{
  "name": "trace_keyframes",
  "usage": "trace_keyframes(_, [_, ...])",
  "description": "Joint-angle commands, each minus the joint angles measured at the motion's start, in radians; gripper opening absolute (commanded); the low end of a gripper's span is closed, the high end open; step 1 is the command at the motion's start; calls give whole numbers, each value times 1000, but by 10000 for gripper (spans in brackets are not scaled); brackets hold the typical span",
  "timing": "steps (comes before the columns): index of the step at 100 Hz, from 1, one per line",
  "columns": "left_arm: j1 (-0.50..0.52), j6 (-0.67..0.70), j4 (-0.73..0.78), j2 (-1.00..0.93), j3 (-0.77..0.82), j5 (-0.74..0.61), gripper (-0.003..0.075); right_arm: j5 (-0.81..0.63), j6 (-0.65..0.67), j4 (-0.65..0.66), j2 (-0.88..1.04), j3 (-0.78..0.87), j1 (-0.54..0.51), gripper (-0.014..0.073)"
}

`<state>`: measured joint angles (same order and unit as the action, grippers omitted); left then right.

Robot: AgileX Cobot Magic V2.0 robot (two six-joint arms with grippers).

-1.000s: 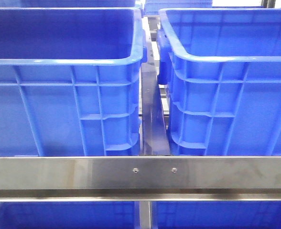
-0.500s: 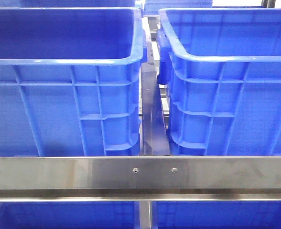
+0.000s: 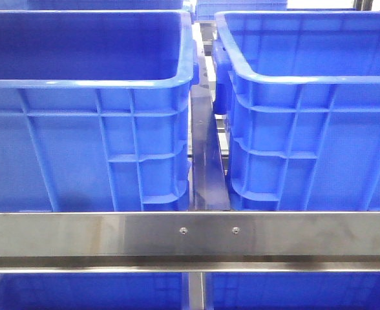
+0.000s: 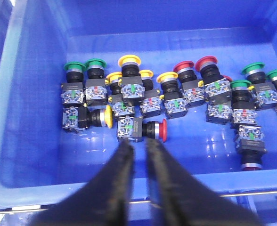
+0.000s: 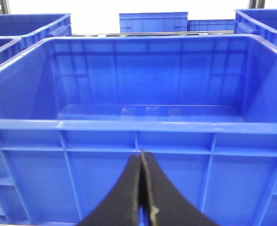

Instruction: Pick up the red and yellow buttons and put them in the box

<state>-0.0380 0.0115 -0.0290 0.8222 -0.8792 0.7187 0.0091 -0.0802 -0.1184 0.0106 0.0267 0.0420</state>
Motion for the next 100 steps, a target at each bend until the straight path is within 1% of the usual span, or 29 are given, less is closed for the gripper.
trace_keyframes(1, [2,0,-17,5,-36,-72,272,-75,-3,9,25,-19,-6,-68])
trace_keyframes(8, [2,0,-19,6,-36,-72,388,-75,-3,9,25,-19,-6,-68])
trace_keyframes(13, [2,0,-21,6,-36,-72,435,-75,-3,9,25,-19,-6,-68])
trace_keyframes(16, [2,0,-23,6,-36,-74,449,-75,-3,9,25,-19,-6,-68])
trace_keyframes(29, [0,-6,-87,17,-36,-100,452,-75,-3,9,25,-19,-6,-68])
trace_keyframes(38, [0,-50,-190,49,-40,-115,452,-75,-3,9,25,-19,-6,-68])
trace_keyframes(51, [0,-136,-378,144,-64,-104,452,-75,-3,9,25,-19,-6,-68])
trace_keyframes(59, [0,-171,-450,213,-88,-95,452,-75,-3,9,25,-19,-6,-68])
trace_keyframes(72, [-9,-266,-570,333,-134,-88,452,-75,-3,9,25,-19,-6,-68])
trace_keyframes(78, [-29,-292,-598,384,-161,-86,452,-75,-3,9,25,-19,-6,-68])
trace_keyframes(100, [-96,-292,-600,595,-272,-86,452,-75,-3,9,25,-19,-6,-68])
